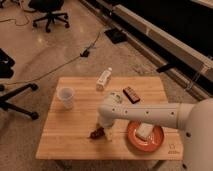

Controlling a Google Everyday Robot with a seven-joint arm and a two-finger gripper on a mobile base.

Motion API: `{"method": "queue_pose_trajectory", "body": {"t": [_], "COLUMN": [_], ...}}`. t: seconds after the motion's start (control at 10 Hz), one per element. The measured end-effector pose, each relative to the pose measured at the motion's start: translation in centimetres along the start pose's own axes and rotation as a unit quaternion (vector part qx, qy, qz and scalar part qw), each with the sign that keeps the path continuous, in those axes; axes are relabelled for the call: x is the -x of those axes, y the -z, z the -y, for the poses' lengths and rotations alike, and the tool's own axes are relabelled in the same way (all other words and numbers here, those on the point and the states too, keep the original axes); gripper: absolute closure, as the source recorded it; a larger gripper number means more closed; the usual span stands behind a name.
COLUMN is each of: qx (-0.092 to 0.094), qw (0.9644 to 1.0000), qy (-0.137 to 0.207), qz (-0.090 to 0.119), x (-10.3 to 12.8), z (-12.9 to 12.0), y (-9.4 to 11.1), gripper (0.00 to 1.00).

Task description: Place the pepper in the ceramic cup

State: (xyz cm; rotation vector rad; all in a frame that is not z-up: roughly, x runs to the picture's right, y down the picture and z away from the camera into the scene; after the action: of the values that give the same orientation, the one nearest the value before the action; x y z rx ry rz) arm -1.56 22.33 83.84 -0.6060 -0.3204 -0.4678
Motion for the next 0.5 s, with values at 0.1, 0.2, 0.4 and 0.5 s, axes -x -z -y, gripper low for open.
{"method": "queue_pose_trajectory", "body": {"t": [0.1, 0.2, 0.4, 0.5], "qx": [-0.001, -0.001, 0.000, 0.000], "qw": [1.0000, 1.0000, 1.0000, 1.0000], "qy": [-0.001, -0.002, -0.001, -0.001], "qz": [0.000, 0.000, -0.001, 0.000], "x": [-0.10, -0.16, -0.21, -0.19], "z": [-0.01, -0.04, -0.14, -0.16], "y": [0.28, 0.46, 0.74, 0.75], "gripper": [0.77, 0.85, 1.00, 1.00]}}
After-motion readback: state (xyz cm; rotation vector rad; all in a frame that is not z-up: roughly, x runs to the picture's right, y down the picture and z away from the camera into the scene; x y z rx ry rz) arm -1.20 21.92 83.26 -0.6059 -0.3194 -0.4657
